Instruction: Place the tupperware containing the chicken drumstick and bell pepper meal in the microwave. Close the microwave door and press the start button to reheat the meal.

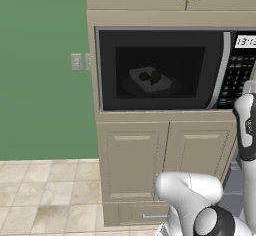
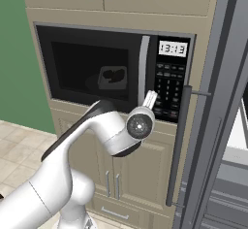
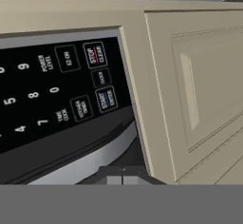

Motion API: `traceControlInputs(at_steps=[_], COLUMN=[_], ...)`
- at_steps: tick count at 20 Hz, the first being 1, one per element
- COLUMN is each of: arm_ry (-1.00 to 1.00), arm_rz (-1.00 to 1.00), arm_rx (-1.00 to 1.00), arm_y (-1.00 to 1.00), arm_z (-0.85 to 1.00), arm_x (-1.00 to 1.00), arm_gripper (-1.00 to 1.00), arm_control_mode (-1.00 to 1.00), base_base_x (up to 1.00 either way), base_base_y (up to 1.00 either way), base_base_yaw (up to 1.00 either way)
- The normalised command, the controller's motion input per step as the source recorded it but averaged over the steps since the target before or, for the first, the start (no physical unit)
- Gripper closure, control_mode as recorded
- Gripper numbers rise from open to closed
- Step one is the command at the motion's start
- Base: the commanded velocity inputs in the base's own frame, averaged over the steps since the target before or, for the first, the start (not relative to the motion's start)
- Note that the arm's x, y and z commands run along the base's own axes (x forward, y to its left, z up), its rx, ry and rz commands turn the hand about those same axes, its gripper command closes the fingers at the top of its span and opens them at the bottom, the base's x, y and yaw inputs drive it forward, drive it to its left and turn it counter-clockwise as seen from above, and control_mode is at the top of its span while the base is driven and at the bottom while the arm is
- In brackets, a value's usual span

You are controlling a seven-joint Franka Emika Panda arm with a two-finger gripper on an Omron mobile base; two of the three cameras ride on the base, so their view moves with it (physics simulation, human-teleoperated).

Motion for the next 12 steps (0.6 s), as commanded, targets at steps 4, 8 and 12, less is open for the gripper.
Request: traceControlInputs(at_steps=[4,8,12], arm_ry=[-0.04,-0.07,-0.07], arm_rz=[0.0,0.0,0.0], arm_rx=[0.01,0.01,0.01], arm_y=[-0.01,-0.01,-0.01], arm_z=[-0.14,-0.13,-0.09], arm_x=[0.13,0.11,0.12], arm_gripper=[1.0,1.0,1.0], arm_control_mode=[-1.0,-1.0,-1.0], base_base_x=[0.0,0.0,0.0], base_base_y=[0.0,0.0,0.0], base_base_yaw=[0.0,0.0,0.0])
